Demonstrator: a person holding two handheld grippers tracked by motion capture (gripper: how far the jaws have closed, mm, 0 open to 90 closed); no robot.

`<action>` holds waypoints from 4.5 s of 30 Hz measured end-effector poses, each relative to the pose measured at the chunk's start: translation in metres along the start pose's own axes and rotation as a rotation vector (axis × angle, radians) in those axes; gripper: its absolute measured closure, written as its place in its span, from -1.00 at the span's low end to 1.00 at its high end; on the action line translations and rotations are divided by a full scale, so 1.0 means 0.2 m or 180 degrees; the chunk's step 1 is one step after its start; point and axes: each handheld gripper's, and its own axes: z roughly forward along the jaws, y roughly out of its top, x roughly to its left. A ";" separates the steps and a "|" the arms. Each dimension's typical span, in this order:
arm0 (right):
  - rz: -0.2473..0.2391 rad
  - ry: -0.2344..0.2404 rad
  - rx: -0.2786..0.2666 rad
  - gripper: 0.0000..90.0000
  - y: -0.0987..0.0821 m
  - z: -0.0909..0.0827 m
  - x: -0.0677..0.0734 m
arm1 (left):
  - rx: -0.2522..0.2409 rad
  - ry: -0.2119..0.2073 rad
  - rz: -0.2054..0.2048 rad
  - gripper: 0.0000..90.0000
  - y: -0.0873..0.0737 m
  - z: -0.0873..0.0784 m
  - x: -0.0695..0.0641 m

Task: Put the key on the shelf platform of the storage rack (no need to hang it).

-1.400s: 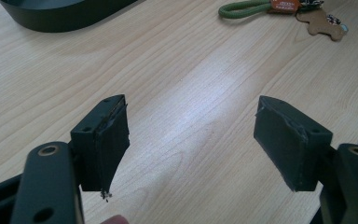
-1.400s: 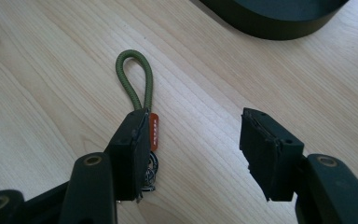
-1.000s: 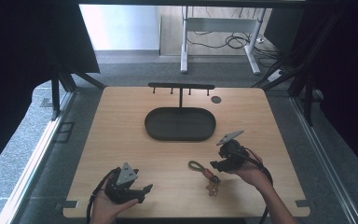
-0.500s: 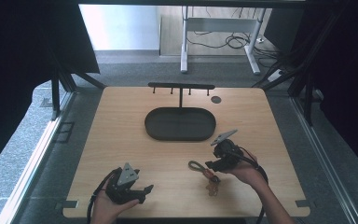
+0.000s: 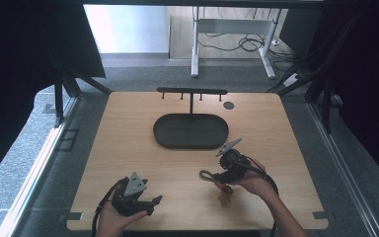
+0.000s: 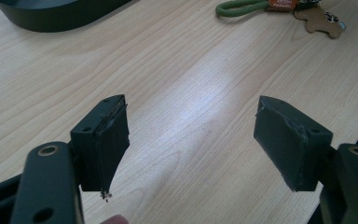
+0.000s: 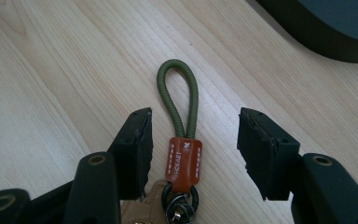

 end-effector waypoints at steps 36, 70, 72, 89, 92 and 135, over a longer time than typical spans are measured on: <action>0.0023 0.0058 0.0462 0.19 -0.08 0.20 -0.03 | 0.0012 -0.0017 0.0010 -0.40 0.00 0.01 -0.01; -0.0211 0.0034 0.0450 0.50 -0.06 0.08 -0.02 | -0.0040 0.0009 0.0014 -0.40 0.01 -0.02 -0.01; -0.0234 0.0024 0.0424 0.50 -0.05 0.05 -0.02 | -0.0038 0.0006 0.0015 -0.40 0.01 -0.01 -0.01; -0.0206 -0.0070 0.0223 0.50 -0.04 -0.14 -0.05 | -0.0030 0.0000 0.0025 -0.40 0.01 -0.01 -0.01; -0.0212 -0.0080 0.0217 0.50 -0.04 -0.15 -0.05 | -0.0031 -0.0005 0.0017 -0.40 0.01 -0.01 -0.01; -0.0234 -0.0173 0.0037 0.50 0.07 -0.27 -0.11 | -0.0030 0.0002 0.0010 -0.40 0.00 -0.01 0.00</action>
